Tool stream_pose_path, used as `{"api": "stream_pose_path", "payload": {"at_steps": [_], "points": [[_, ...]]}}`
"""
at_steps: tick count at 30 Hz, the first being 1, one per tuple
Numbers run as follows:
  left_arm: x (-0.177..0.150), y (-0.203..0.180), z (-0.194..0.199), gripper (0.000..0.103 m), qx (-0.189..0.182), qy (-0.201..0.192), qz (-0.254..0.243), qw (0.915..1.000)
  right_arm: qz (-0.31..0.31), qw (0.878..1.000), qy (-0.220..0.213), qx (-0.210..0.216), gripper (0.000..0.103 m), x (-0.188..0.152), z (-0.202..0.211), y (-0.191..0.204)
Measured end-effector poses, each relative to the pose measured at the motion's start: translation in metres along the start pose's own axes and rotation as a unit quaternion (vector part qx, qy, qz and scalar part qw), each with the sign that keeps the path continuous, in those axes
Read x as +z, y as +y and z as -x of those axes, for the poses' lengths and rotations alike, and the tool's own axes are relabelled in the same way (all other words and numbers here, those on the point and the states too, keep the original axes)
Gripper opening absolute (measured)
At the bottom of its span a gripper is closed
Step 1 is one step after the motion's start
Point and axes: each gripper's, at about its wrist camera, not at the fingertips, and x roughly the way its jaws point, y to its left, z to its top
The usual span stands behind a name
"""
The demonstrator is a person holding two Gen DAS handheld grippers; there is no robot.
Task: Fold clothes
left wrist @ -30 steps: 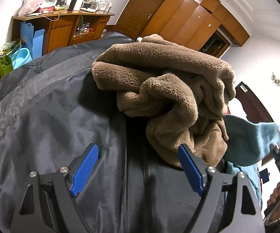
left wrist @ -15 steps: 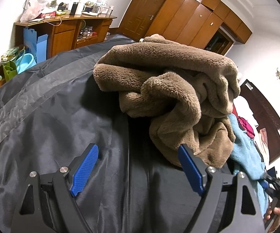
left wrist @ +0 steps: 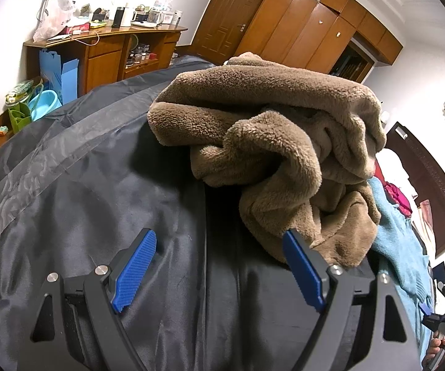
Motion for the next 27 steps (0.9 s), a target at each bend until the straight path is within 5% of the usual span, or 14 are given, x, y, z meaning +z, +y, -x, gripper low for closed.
{"api": "stream_pose_path", "payload": {"at_steps": [4, 8, 9, 11, 13, 16, 20, 27], "points": [[-0.006, -0.025, 0.005, 0.086, 0.003, -0.002, -0.049, 0.9988, 0.004, 1.000, 0.018, 0.006, 0.085, 0.003, -0.016, 0.011], [-0.011, -0.077, 0.019, 0.086, -0.037, -0.008, -0.122, 0.9918, 0.025, 0.999, 0.036, -0.008, 0.081, 0.010, -0.034, 0.024], [-0.010, -0.093, 0.023, 0.086, -0.048, -0.011, -0.138, 0.9892, 0.033, 0.999, 0.041, -0.011, 0.076, 0.010, -0.039, 0.027], [-0.008, -0.117, 0.028, 0.086, -0.064, -0.012, -0.160, 0.9850, 0.038, 0.998, 0.048, -0.021, 0.036, 0.011, -0.046, 0.029], [-0.004, -0.138, 0.029, 0.086, -0.079, -0.008, -0.174, 0.9816, 0.043, 0.997, 0.055, -0.032, 0.021, 0.011, -0.052, 0.030], [-0.001, -0.168, 0.026, 0.086, -0.086, -0.003, -0.198, 0.9764, 0.071, 0.996, 0.037, -0.033, 0.011, 0.012, -0.044, 0.042], [0.001, -0.197, 0.015, 0.086, -0.083, 0.003, -0.217, 0.9727, 0.154, 0.987, -0.022, -0.039, 0.010, 0.021, -0.012, 0.079], [0.010, -0.235, -0.022, 0.086, -0.077, 0.030, -0.208, 0.9747, 0.251, 0.953, -0.125, -0.117, 0.010, 0.068, 0.028, 0.117]]}}
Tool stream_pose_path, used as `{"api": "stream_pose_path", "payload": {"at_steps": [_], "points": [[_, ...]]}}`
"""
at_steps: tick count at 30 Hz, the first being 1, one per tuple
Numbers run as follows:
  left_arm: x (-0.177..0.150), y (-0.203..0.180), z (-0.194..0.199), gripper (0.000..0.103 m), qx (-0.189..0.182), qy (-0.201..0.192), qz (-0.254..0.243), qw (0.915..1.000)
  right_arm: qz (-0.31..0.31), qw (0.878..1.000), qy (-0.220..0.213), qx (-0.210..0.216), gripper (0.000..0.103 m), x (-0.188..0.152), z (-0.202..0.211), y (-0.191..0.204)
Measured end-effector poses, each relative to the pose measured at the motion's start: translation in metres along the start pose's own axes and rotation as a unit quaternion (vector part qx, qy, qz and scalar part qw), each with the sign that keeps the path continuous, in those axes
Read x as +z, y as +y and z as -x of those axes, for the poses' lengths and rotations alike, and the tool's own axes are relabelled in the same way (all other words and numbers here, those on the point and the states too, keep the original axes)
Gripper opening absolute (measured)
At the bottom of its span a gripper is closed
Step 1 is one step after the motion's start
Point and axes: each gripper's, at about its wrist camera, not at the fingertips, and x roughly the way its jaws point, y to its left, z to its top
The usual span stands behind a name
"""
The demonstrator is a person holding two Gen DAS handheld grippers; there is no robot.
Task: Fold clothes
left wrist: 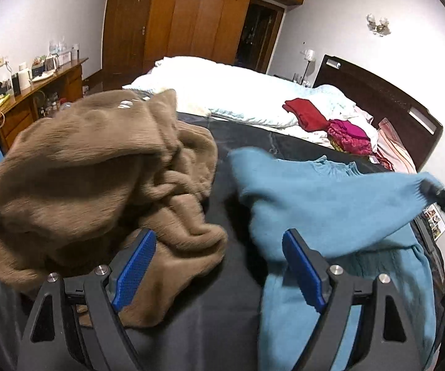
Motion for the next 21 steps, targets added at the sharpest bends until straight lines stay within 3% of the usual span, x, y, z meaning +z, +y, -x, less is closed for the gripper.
{"api": "stream_pose_path", "payload": {"at_steps": [7, 10, 15, 19, 21], "points": [[0.015, -0.044, -0.037, 0.086, -0.006, 0.016, -0.024, 0.9996, 0.015, 0.995, -0.038, -0.092, 0.010, 0.027, 0.003, -0.048], [0.015, -0.065, -0.049, 0.086, 0.006, 0.014, -0.055, 0.9983, -0.005, 0.993, -0.029, -0.116, 0.010, 0.025, -0.004, -0.075], [0.004, -0.088, -0.075, 0.086, 0.020, 0.037, -0.097, 0.9944, -0.063, 0.992, 0.032, -0.103, 0.011, 0.007, -0.028, -0.121], [-0.006, -0.088, -0.098, 0.086, 0.038, 0.071, -0.109, 0.9908, -0.092, 0.984, 0.056, -0.141, 0.024, -0.007, -0.034, -0.149], [-0.008, -0.085, -0.105, 0.088, 0.039, 0.082, -0.106, 0.9902, -0.096, 0.981, 0.050, -0.161, 0.042, -0.010, -0.028, -0.156]]}}
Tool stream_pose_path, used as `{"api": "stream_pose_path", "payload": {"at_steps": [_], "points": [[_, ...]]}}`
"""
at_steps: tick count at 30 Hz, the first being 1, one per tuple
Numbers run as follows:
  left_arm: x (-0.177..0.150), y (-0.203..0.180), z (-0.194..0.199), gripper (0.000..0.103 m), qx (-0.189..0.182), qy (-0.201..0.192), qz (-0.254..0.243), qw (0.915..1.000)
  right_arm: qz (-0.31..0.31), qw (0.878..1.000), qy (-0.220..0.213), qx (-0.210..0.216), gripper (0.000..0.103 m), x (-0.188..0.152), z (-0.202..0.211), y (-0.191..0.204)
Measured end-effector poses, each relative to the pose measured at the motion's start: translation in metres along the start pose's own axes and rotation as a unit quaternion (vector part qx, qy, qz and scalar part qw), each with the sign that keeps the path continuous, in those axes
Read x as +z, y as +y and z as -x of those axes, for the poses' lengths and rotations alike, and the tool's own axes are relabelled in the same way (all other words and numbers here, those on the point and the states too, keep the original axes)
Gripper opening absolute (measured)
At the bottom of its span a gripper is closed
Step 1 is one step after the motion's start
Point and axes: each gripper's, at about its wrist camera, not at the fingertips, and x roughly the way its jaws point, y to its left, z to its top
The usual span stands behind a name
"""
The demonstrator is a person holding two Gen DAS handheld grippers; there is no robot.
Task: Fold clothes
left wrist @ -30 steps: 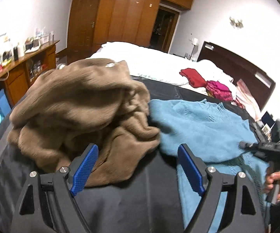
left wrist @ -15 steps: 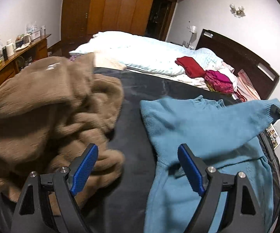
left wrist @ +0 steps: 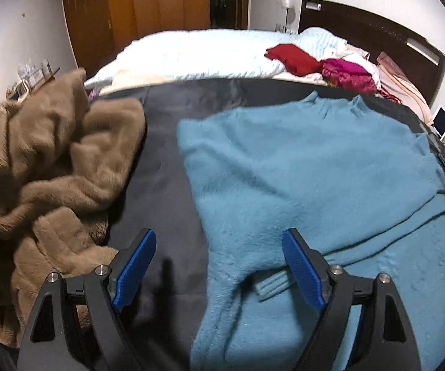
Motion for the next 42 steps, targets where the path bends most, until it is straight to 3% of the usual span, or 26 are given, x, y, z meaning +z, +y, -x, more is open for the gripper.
{"api": "stream_pose_path", "payload": {"at_steps": [1, 2, 8, 12, 16, 21, 29, 34, 38, 42], "points": [[0.000, 0.002, -0.002, 0.089, -0.002, 0.003, 0.003, 1.0000, -0.001, 1.000, -0.007, -0.012, 0.066, -0.002, 0.004, -0.003], [0.001, 0.003, -0.001, 0.089, -0.004, 0.005, 0.006, 1.0000, 0.001, 1.000, -0.014, -0.017, 0.076, -0.002, 0.008, -0.005], [0.010, -0.003, 0.020, 0.089, -0.024, -0.023, 0.011, 0.9994, 0.085, 0.996, -0.023, 0.004, 0.077, -0.004, 0.015, 0.037], [0.010, -0.018, 0.022, 0.090, -0.036, -0.026, -0.008, 0.9990, 0.123, 0.992, 0.020, 0.019, 0.077, -0.017, -0.013, 0.063], [0.001, -0.021, 0.002, 0.090, -0.025, 0.003, -0.008, 0.9996, 0.132, 0.989, 0.062, 0.007, 0.077, -0.030, -0.042, 0.069], [-0.002, 0.003, -0.013, 0.099, -0.064, 0.024, 0.045, 0.9966, 0.185, 0.981, 0.044, -0.021, 0.081, -0.042, -0.044, 0.078], [-0.006, 0.000, -0.007, 0.100, -0.044, 0.015, 0.033, 0.9984, 0.185, 0.981, 0.041, -0.028, 0.084, -0.045, -0.048, 0.078], [-0.009, -0.002, 0.010, 0.100, -0.026, 0.005, 0.020, 0.9995, 0.165, 0.985, 0.045, -0.027, 0.085, -0.047, -0.024, 0.075], [-0.013, -0.006, 0.032, 0.100, -0.041, -0.007, 0.010, 0.9991, 0.175, 0.984, 0.043, 0.005, 0.085, -0.059, 0.012, 0.076], [-0.025, -0.015, 0.053, 0.100, -0.055, -0.013, -0.014, 0.9983, 0.195, 0.977, 0.075, 0.038, 0.085, -0.087, 0.035, 0.079]]}}
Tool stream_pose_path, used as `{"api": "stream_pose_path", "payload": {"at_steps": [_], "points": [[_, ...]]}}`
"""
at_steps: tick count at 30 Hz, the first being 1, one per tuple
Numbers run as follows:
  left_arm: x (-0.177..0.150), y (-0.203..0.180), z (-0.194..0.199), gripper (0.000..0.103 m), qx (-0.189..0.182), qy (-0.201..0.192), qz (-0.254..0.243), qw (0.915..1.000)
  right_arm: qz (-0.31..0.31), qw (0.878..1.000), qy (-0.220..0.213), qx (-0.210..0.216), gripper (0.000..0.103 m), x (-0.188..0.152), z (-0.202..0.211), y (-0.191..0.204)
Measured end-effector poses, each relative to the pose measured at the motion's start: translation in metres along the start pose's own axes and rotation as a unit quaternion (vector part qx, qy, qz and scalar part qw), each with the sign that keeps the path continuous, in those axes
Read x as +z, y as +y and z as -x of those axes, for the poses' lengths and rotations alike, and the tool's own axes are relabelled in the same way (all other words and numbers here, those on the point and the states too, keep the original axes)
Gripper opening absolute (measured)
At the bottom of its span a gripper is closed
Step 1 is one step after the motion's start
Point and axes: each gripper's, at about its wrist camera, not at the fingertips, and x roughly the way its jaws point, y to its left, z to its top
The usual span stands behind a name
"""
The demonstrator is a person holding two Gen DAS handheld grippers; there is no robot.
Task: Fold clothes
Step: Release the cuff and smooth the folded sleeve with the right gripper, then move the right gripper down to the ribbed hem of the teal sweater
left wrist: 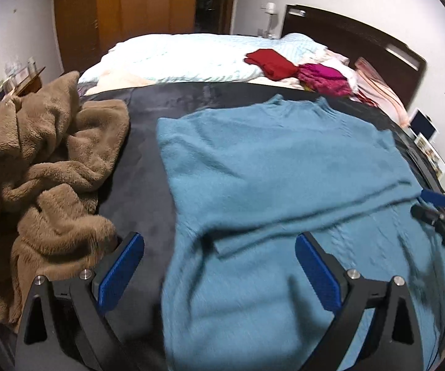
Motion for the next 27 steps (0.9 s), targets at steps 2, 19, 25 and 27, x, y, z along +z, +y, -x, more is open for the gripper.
{"api": "stream_pose_path", "payload": {"at_steps": [2, 19, 25, 27], "points": [[-0.008, -0.005, 0.005, 0.100, -0.005, 0.003, -0.008, 1.0000, 0.012, 1.000, 0.015, -0.001, 0.085, -0.017, 0.003, 0.008], [-0.063, -0.028, 0.010, 0.100, 0.020, 0.025, -0.031, 0.9990, 0.023, 0.999, 0.025, -0.037, 0.102, -0.083, 0.009, 0.022], [-0.070, -0.028, 0.008, 0.100, 0.029, 0.025, -0.038, 0.9985, 0.020, 0.999, 0.022, -0.039, 0.102, -0.082, 0.009, 0.023], [-0.072, -0.028, 0.007, 0.100, 0.031, 0.027, -0.039, 0.9984, 0.020, 0.999, 0.022, -0.039, 0.102, -0.082, 0.009, 0.024]]}}
